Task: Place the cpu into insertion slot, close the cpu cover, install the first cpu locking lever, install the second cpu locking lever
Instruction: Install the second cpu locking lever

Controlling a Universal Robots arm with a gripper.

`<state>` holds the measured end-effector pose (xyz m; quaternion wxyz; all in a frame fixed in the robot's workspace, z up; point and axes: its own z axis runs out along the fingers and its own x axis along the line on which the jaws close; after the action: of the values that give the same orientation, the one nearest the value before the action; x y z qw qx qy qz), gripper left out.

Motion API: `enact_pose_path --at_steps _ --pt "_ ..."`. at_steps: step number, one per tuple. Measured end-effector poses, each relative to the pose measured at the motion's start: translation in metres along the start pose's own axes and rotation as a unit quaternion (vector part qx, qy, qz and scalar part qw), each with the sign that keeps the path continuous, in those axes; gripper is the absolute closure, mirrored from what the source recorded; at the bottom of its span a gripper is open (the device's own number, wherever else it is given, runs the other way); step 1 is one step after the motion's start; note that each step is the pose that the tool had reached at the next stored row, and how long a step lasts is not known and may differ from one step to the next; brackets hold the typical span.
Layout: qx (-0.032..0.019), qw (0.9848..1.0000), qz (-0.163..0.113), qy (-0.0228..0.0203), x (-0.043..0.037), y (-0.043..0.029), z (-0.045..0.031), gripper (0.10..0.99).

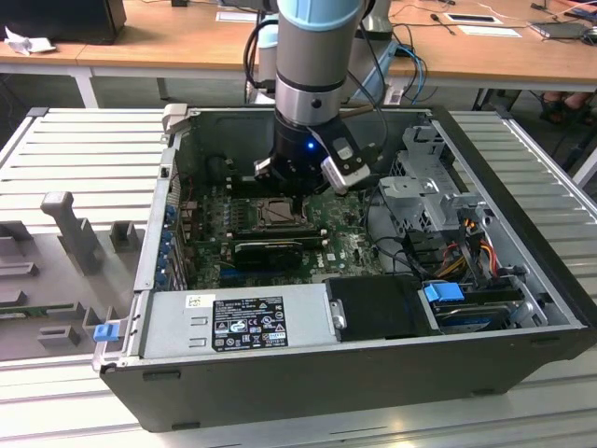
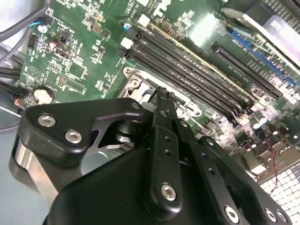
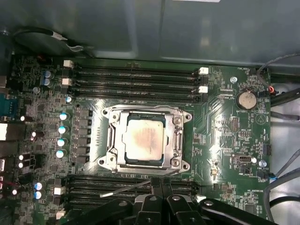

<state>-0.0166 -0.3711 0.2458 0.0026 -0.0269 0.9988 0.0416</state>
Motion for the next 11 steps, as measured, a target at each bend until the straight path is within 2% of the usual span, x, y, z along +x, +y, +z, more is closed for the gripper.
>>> enact_pose_path --at_steps 4,8,11 --pt "-0.0036 1.0000 0.000 0.0024 0.0003 -0.0057 0.0018 0.980" --pt "-0.0099 0.9999 -0.004 0.0028 0.0028 -0.0089 0.0041 0.980" --pt "-0.0169 0.9998 -0.005 0.0024 0.0077 -0.0091 0.0042 0.980"
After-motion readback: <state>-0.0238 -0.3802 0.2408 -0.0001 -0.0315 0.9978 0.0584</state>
